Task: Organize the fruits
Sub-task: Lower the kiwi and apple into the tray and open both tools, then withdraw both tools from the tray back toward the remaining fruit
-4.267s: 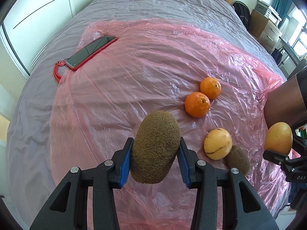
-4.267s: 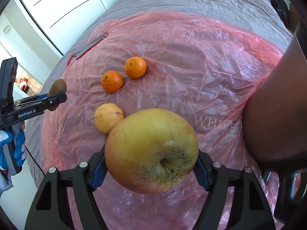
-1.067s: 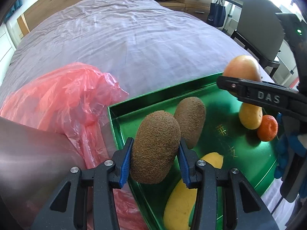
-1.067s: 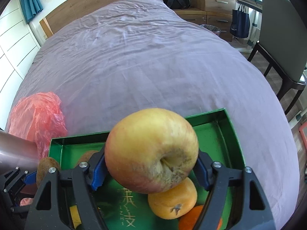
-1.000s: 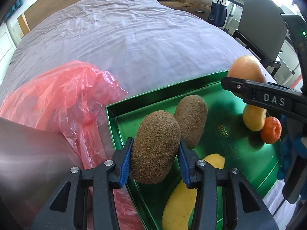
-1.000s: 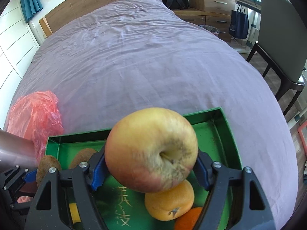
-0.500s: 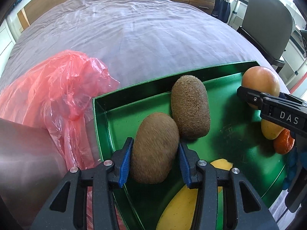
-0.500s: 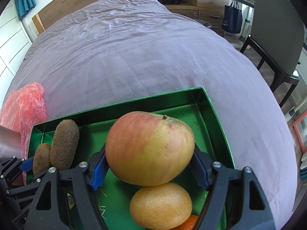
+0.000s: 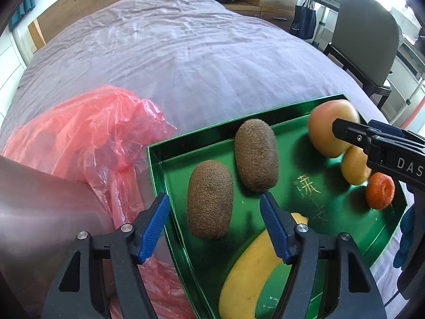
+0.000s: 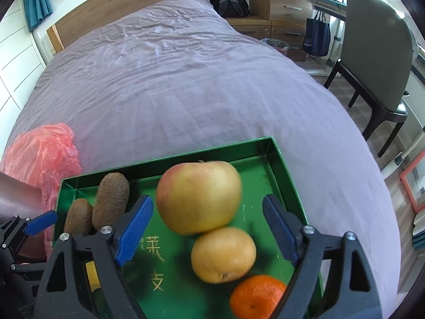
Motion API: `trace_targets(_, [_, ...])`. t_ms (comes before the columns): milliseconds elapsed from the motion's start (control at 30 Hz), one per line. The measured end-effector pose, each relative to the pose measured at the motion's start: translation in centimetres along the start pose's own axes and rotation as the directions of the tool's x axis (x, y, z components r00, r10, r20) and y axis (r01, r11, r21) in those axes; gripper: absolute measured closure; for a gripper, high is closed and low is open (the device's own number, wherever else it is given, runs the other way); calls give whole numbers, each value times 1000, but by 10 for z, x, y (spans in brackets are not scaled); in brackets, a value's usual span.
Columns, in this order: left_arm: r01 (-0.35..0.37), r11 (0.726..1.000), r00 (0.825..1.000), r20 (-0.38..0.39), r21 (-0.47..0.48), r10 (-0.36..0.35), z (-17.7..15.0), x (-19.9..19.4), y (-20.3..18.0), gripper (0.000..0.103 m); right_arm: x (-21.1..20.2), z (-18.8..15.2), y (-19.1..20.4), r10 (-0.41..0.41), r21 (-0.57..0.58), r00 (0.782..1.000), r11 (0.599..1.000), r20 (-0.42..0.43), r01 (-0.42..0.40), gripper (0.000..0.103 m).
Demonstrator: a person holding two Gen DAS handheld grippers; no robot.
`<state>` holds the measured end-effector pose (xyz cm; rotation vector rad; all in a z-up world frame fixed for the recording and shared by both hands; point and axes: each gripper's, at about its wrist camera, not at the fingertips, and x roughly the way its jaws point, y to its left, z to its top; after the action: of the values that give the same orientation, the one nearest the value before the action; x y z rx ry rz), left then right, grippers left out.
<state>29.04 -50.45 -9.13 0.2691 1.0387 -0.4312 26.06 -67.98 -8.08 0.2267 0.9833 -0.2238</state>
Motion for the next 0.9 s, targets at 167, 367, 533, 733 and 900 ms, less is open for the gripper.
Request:
trace_targets(167, [16, 999, 998, 58, 31, -18, -3, -19, -6, 37, -32, -16, -1, -8, 37, 999, 999, 32, 7, 0])
trace_targets(367, [96, 993, 991, 89, 71, -102, -21, -49, -14, 34, -70, -43, -9, -69, 71, 996, 995, 50, 66, 0])
trace_targets(533, [152, 978, 980, 110, 142, -168, -46, -78, -23, 34, -96, -60, -12, -120, 100, 992, 988, 43, 115, 0])
trace_targets(733, [215, 950, 966, 97, 224, -242, -82, -114, -19, 34, -120, -74, 15, -152, 78, 988, 986, 33, 149, 0])
trace_targets(900, [256, 928, 955, 76, 272, -286, -114, -139, -1, 34, -128, -93, 45, -149, 36, 989, 988, -7, 149, 0])
